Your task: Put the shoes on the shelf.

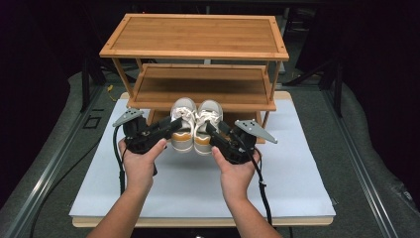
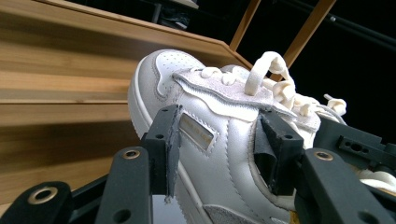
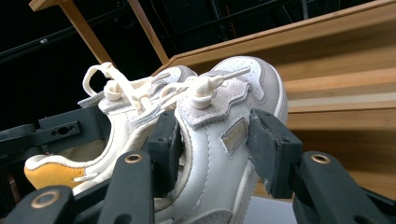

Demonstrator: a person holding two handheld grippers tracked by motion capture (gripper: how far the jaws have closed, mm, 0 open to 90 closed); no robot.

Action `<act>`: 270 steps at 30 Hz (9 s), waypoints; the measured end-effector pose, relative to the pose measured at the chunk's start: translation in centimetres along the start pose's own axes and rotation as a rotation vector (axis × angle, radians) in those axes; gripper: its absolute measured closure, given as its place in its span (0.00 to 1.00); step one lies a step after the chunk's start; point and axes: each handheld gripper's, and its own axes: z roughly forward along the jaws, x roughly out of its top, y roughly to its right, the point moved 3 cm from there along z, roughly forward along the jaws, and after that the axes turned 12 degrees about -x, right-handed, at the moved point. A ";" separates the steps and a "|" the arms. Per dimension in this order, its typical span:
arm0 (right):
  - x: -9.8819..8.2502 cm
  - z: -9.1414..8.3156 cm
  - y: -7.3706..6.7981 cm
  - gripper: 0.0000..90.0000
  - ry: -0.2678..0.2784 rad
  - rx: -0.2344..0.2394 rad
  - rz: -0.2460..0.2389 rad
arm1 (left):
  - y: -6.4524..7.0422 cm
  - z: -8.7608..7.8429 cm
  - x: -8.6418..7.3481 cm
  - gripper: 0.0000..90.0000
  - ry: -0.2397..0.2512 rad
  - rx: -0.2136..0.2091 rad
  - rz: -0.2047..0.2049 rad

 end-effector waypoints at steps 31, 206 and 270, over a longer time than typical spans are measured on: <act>3.8 3.4 0.5 0.61 -0.008 0.011 -0.018 | -2.0 2.8 3.6 0.60 0.012 -0.015 -0.013; 5.8 13.9 4.5 1.00 -0.110 -0.109 -0.029 | -10.7 10.8 6.1 1.00 -0.162 0.177 0.025; 7.1 8.0 5.3 0.80 -0.138 0.009 -0.063 | -6.8 4.5 6.1 0.80 -0.141 0.039 0.056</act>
